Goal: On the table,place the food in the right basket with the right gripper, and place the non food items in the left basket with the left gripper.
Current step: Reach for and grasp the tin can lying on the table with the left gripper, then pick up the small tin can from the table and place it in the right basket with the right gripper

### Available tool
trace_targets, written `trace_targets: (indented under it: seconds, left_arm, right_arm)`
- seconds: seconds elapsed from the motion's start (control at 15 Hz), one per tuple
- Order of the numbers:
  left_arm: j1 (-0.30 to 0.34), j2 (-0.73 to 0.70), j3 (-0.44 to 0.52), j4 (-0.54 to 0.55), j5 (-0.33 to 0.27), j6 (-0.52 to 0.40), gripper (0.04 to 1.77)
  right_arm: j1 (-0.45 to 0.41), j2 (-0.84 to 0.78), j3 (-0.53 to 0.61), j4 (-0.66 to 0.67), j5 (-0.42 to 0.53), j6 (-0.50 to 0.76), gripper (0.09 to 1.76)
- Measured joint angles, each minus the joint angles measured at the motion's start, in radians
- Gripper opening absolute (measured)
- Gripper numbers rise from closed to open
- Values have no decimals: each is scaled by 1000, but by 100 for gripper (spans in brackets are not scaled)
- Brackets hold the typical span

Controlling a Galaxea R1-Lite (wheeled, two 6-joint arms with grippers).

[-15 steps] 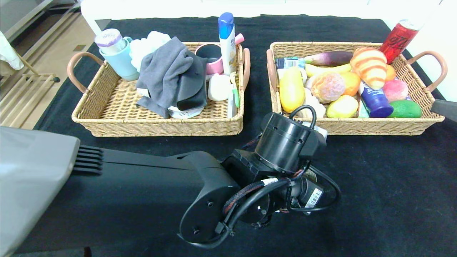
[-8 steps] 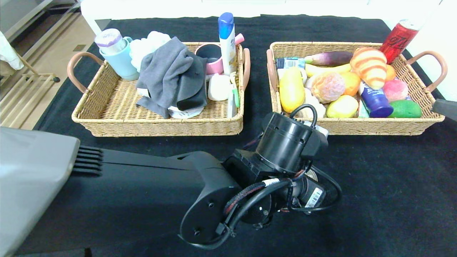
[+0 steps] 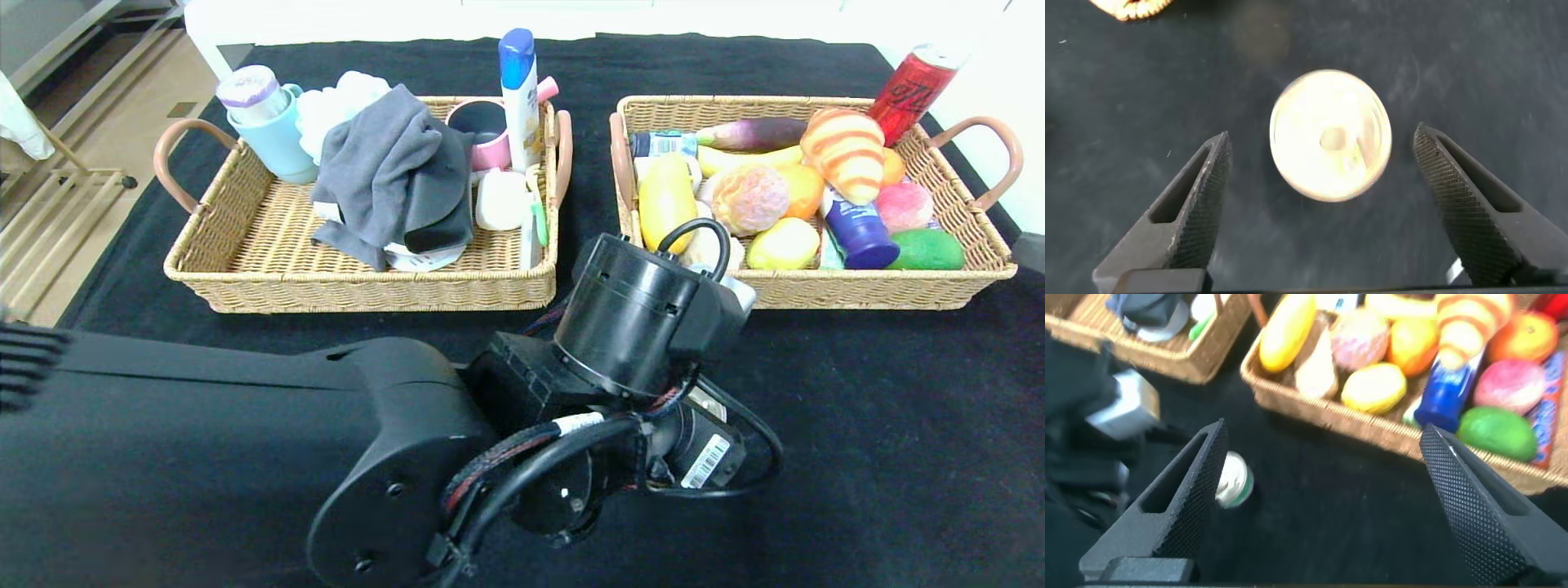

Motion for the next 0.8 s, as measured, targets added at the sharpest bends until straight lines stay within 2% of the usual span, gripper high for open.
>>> trace_targets:
  seconds: [0.2, 0.47, 0.8]
  left_arm:
    - [0, -95, 100, -4, -11, 46, 165]
    - [7, -266, 287, -16, -46, 88, 167]
    - [76, -500, 549, -167, -72, 144, 169]
  right_arm:
    - [18, -1, -4, 22, 0, 0, 171]
    - [52, 26, 0, 39, -4, 0, 171]
    - [69, 58, 3, 41, -8, -1, 171]
